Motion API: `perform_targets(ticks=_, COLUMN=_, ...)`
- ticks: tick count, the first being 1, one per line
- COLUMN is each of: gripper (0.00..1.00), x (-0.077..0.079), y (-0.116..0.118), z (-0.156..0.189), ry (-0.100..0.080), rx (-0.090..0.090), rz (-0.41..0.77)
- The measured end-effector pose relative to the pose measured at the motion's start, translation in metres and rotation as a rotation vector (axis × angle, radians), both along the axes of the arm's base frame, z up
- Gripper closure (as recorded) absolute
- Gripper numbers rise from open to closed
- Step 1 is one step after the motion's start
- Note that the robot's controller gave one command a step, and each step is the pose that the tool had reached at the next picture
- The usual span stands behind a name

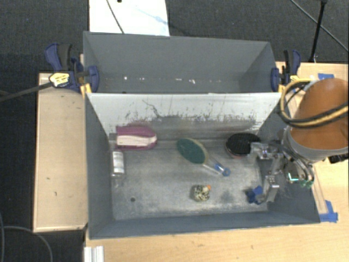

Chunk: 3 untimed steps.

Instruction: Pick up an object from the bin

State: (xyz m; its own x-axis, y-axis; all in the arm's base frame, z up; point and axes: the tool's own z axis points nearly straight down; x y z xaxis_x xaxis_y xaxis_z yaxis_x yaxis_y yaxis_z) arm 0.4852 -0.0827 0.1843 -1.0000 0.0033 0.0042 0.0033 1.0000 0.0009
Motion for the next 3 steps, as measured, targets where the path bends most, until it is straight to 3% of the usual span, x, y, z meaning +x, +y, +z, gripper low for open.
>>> perform_targets(ticks=1, gripper=0.00, x=0.006, y=-0.057, z=-0.105, ry=0.000, rx=0.000, rz=0.117)
perform_targets(ticks=2, gripper=1.00, x=0.007, y=-0.055, z=-0.100, ry=-0.007, rx=-0.002, rz=0.124)
perform_targets(ticks=3, gripper=1.00, x=0.007, y=-0.041, z=0.057, ry=-0.014, rx=-0.004, rz=0.158)
